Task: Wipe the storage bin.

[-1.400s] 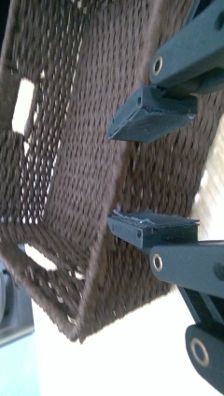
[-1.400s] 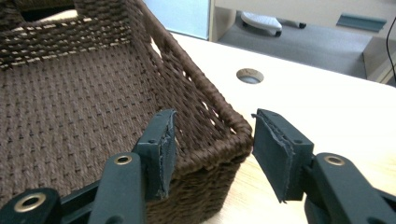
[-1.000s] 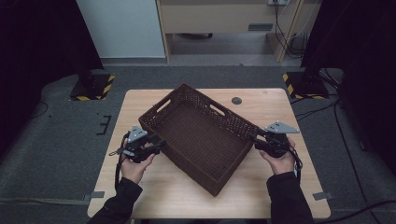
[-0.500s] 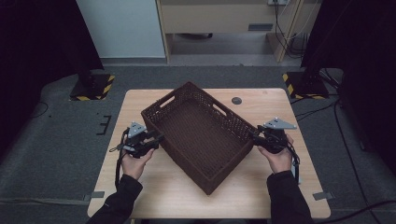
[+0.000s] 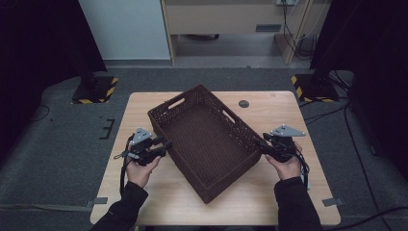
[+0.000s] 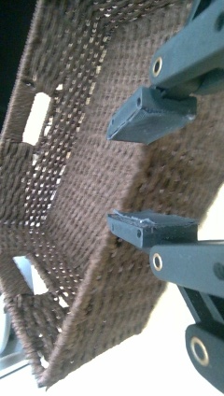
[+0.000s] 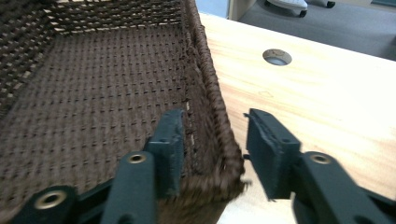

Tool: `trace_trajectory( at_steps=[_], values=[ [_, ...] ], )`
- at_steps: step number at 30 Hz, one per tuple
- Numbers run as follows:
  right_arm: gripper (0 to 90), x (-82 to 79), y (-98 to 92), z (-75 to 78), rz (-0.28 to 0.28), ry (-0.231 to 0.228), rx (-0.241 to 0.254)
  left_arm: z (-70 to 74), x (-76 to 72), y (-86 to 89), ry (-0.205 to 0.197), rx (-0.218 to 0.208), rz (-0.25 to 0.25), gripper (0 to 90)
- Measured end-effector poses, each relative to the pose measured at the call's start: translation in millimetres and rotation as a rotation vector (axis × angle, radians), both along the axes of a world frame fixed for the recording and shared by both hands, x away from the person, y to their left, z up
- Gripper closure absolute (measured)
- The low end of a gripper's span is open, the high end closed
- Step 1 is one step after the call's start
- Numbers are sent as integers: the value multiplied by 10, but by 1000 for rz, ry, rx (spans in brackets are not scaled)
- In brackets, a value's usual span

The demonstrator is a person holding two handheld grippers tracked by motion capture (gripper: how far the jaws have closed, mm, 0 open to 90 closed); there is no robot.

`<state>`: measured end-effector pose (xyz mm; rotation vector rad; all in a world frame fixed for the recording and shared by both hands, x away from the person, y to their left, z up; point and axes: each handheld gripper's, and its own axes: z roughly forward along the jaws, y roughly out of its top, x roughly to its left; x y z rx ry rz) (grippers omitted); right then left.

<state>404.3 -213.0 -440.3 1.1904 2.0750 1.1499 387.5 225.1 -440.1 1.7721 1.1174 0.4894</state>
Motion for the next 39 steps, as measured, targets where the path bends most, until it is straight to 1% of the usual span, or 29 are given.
trace_trajectory(
  at_steps=[1,2,3,4,5,7,9,11,13,14,15,17,18,20,22,24,26,28,30,32,34,36,38,39],
  values=[
    [666,24,11,-7,5,6,-9,-3,18,-5,1,-5,0,513],
    [695,44,21,-17,8,5,-19,-7,27,-18,-1,4,4,516],
    [738,53,31,-27,3,-3,-34,-7,26,-29,-5,11,6,516],
    [785,50,33,-33,-4,-15,-59,0,17,-34,-5,17,8,520],
    [794,38,27,-35,-4,-17,-58,8,3,-36,-8,23,10,521],
    [808,14,5,-27,13,1,-37,23,-24,-34,-5,26,10,520],
    [813,-40,18,-16,31,13,-40,29,-67,-37,6,26,21,511],
    [812,-120,40,-15,60,18,-40,19,-113,-52,11,28,18,498],
    [806,-194,61,-12,81,32,-26,16,-134,-72,13,31,23,496],
    [794,-217,70,-8,87,33,-30,14,-131,-82,16,35,24,501],
    [770,-222,74,-4,92,35,-31,7,-122,-90,14,36,25,503],
    [748,-203,88,12,96,22,-18,-12,-94,-101,18,27,19,523],
    [735,-187,97,21,98,8,-18,-22,-76,-106,19,25,16,530],
    [730,-150,122,39,97,-5,-14,-20,-48,-114,12,39,23,535],
    [753,-102,144,40,92,-10,-11,-18,-6,-106,10,51,32,543],
    [790,-65,169,17,112,0,-6,-24,33,-90,7,50,38,552],
    [806,-71,195,7,125,5,-6,-29,48,-81,6,48,44,553],
    [815,-86,206,12,129,3,-14,-22,34,-85,1,59,50,547],
    [817,-103,199,5,127,4,-6,3,-10,-87,-10,76,53,533],
    [814,-141,198,-5,126,0,6,30,-70,-81,-15,64,42,516],
    [809,-185,205,-4,136,0,7,34,-142,-84,-19,71,34,508],
    [801,-242,216,-1,149,5,9,7,-178,-90,-9,81,24,510],
    [789,-270,228,11,160,8,6,-26,-169,-95,2,66,18,523],
    [766,-266,226,17,163,7,8,-31,-155,-94,9,57,15,531]
  ],
)
